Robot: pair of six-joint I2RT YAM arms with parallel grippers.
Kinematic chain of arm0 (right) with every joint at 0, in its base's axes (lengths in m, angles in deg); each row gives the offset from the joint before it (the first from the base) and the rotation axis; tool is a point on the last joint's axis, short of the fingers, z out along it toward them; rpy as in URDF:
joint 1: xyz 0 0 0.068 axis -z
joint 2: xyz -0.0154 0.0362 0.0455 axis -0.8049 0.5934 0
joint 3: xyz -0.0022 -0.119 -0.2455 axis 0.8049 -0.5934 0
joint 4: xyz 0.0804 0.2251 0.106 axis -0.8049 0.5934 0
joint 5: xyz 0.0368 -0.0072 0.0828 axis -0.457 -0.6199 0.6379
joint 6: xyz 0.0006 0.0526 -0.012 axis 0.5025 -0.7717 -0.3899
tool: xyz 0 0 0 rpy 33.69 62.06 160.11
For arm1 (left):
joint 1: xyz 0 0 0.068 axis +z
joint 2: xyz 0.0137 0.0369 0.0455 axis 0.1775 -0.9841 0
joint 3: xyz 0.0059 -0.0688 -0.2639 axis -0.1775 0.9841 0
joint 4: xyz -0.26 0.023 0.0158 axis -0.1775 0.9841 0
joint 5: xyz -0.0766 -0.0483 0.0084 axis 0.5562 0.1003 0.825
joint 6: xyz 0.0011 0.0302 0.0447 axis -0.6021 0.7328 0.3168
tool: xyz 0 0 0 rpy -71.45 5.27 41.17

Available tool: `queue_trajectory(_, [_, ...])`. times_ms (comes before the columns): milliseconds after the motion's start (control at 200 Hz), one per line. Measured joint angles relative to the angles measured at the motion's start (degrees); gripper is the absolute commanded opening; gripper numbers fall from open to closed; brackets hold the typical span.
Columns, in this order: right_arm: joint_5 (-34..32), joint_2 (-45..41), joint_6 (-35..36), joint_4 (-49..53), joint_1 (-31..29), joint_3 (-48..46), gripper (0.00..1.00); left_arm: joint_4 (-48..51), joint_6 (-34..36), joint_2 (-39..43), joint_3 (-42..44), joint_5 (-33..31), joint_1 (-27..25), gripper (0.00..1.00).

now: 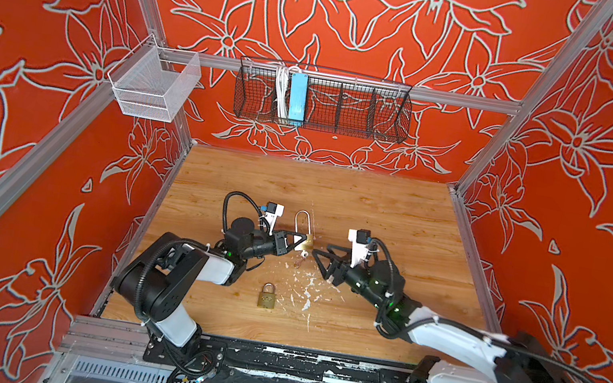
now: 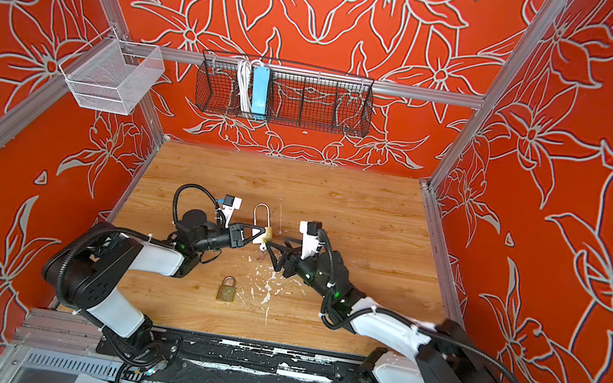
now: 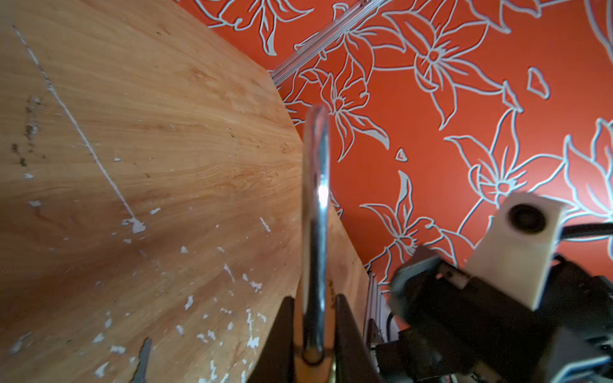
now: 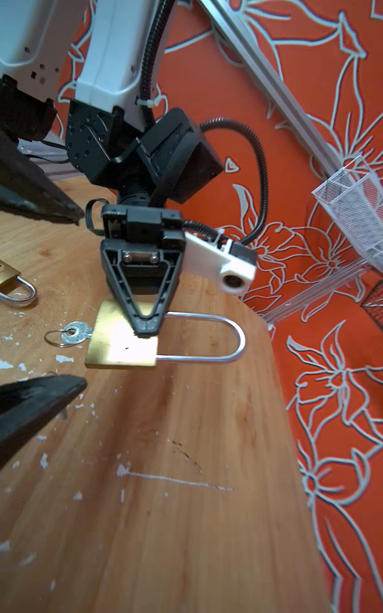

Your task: Unlock with the key

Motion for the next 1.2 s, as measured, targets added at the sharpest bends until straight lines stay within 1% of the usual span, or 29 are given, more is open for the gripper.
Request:
queue_trajectory(65, [0.7, -5.25, 3.04, 6.27, 2.56, 1.64, 0.8, 2.43, 2.58, 1.36, 0.0, 0.13, -0.02, 0.0])
queue_trajectory(130, [2.99, -7.45, 5.77, 11.89, 6.32, 5.22, 0.81, 4.83, 5.38, 3.15, 0.0, 0.2, -0.17, 0.0])
queue_trajectory(220, [7.32, -6.08, 10.03, 17.55, 11.23, 11.69, 0.81, 8.35, 9.75, 5.68, -0.22, -0.22, -0.9, 0.0])
queue_trajectory(300, [9.38, -3.52, 13.99, 19.47, 13.16, 15.19, 0.8, 11.8, 13.77, 7.74, -0.55, -1.7, -2.32, 0.0])
queue_trajectory(375, [10.82, -1.79, 14.8, 18.01, 13.53, 14.51, 0.77, 14.21, 17.53, 9.31, -0.59, -3.52, -3.74, 0.0])
queue_trajectory(425, [11.72, -1.01, 15.1, 15.89, 13.53, 12.68, 0.77, 14.78, 19.76, 9.86, -0.57, -4.44, -4.48, 0.0])
queue_trajectory(450, [11.8, -0.76, 15.21, 15.02, 13.53, 11.45, 0.75, 14.73, 20.68, 10.03, -0.46, -4.98, -4.81, 0.0])
queue_trajectory(555, [11.34, -0.59, 16.28, 12.41, 13.55, 6.64, 0.7, 12.79, 24.44, 10.16, 0.94, -6.99, -6.14, 0.0])
queue_trajectory(716, [11.32, -1.14, 17.81, 7.67, 13.53, 1.95, 0.71, 10.23, 29.7, 8.41, 2.23, -9.64, -8.7, 0.0])
queue_trajectory(801, [11.37, -1.68, 18.36, 5.86, 13.51, -0.15, 0.65, 8.04, 32.41, 6.67, 2.47, -10.36, -10.36, 0.0])
queue_trajectory(851, [11.63, -1.64, 18.88, 5.46, 13.51, -0.44, 0.63, 6.64, 33.83, 5.95, 2.89, -10.6, -11.15, 0.0])
queue_trajectory(891, [12.04, -1.49, 19.02, 4.76, 13.51, -0.44, 0.62, 5.49, 34.58, 5.53, 3.26, -10.62, -11.61, 0.0])
queue_trajectory(981, [14.03, -0.7, 19.26, 2.71, 13.53, -0.42, 0.55, 3.72, 35.65, 5.25, 3.85, -10.56, -12.24, 0.0])
queue_trajectory(1046, [15.93, 0.61, 19.08, 1.64, 13.51, -0.28, 0.54, 2.69, 36.13, 5.27, 3.98, -10.54, -12.59, 0.0])
queue_trajectory(1156, [18.21, 3.23, 18.62, 0.87, 13.51, 0.07, 0.48, 2.62, 36.96, 5.29, 3.98, -10.64, -12.92, 0.0])
queue_trajectory(1201, [19.26, 4.46, 18.14, 0.87, 13.51, 0.46, 0.48, 2.6, 37.13, 5.29, 3.98, -10.97, -13.14, 0.0])
